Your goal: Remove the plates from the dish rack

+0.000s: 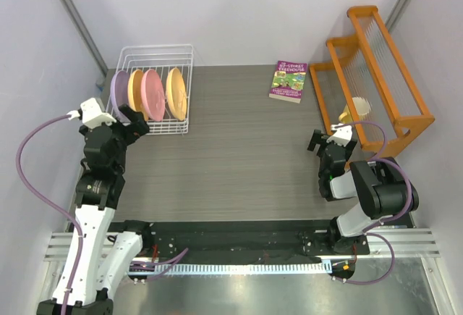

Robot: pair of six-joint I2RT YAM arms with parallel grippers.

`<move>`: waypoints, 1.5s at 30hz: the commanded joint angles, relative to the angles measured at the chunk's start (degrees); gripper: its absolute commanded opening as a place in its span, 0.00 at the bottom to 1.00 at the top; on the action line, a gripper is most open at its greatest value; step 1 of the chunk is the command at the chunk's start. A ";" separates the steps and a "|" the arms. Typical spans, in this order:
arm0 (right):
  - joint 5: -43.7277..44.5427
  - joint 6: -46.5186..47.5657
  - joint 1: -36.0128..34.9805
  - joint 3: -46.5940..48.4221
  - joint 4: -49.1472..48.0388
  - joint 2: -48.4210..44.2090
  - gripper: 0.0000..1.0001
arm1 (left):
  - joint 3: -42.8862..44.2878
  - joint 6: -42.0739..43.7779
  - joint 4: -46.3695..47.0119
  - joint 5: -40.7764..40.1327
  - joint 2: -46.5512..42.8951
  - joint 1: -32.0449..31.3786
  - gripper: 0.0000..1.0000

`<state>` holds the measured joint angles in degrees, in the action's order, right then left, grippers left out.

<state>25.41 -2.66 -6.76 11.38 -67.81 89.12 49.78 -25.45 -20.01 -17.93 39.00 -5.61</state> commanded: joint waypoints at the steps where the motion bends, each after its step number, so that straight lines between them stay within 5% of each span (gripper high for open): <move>1: 1.49 0.46 -0.09 0.49 -4.26 -0.35 1.00 | 1.37 2.16 5.76 5.09 0.46 0.07 0.99; 6: 1.47 1.34 -0.79 -0.56 -4.70 -3.24 1.00 | 3.83 6.81 6.48 10.63 3.88 0.07 0.99; 11: 3.42 -1.36 -3.78 11.80 27.93 -17.02 0.99 | 5.77 6.47 4.80 11.78 6.17 0.07 0.99; 12: 3.33 -6.52 -3.78 15.05 40.53 -17.83 1.00 | 5.77 6.29 4.89 11.87 6.52 0.07 0.99; 15: -3.24 -9.55 -3.78 27.62 57.64 -17.67 1.00 | 5.33 5.41 5.94 10.82 7.40 0.16 1.00; 17: -11.76 -9.21 -3.70 33.69 61.73 -16.88 1.00 | 4.98 5.41 6.56 10.64 8.98 0.16 0.99; 21: -13.98 -11.14 -4.13 41.17 72.71 -15.03 0.99 | 5.42 6.20 8.58 9.50 13.81 0.07 0.94; 31: -14.33 -12.90 -4.31 42.59 75.37 -17.49 1.00 | 5.85 7.08 19.12 7.83 28.75 -2.12 0.74; 45: -15.04 -13.25 -4.31 42.67 76.42 -14.77 1.00 | 15.33 14.82 20.63 -6.58 41.14 -11.97 0.69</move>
<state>10.96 -15.44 -10.79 52.49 8.84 74.06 60.84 -13.58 -1.69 -17.93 76.97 -16.71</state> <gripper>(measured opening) 0.996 0.724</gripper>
